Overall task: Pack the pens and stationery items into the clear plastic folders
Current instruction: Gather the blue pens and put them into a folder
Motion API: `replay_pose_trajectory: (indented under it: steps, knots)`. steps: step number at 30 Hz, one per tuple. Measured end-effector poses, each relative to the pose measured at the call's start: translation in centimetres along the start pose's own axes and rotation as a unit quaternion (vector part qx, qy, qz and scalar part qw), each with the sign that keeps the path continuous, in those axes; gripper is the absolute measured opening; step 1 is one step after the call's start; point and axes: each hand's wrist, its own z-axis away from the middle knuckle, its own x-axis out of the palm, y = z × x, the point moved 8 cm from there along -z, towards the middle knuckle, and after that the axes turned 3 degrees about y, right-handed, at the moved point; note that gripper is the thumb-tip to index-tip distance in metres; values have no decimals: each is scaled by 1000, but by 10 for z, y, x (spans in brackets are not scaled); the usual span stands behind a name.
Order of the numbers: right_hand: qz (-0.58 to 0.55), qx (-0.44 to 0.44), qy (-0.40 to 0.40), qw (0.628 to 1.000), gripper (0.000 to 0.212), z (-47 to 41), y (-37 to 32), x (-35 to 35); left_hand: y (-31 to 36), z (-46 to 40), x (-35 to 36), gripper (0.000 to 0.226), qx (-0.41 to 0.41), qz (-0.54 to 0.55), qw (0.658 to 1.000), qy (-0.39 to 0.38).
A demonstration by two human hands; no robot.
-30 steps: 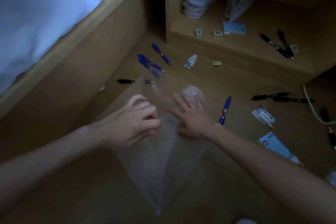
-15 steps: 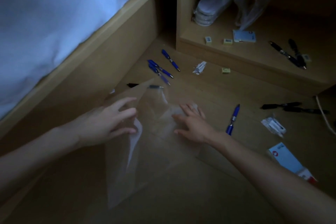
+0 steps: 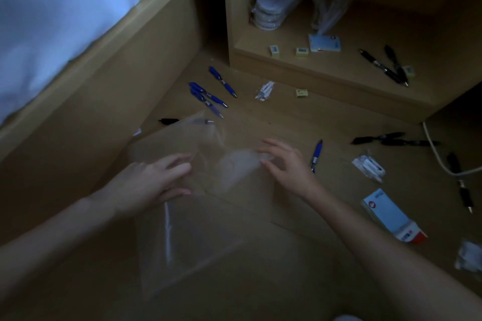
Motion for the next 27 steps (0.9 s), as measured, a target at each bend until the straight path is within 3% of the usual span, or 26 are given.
replay_pose_trajectory:
  steps: [3, 5, 10, 13, 17, 22, 27]
  knots:
    - [-33, 104, 106, 988, 35, 8, 30, -22, -2, 1, 3, 41, -15, 13, 1000, -5]
    - [2, 158, 151, 976, 35, 15, 51, -31, 0, -1, -1, 40, -6, 10, 1000, 9]
    - [123, 274, 132, 945, 40, 24, 97, -28, 13, -15, -7, 47, 15, -7, 1000, 26]
    - [119, 296, 125, 939, 39, 28, 107, -24, 23, -24, -3, 39, 18, -10, 999, 41]
    - [53, 300, 165, 938, 40, 33, 110, -27, 30, -35, 4, 36, 20, -25, 998, 53]
    - [-140, 305, 236, 912, 32, 36, 102, -33, 34, -42, 7, 36, 28, -19, 996, 78]
    - [-295, 270, 193, 896, 39, 22, 67, -22, 35, -44, 8, 37, 19, -19, 996, 85]
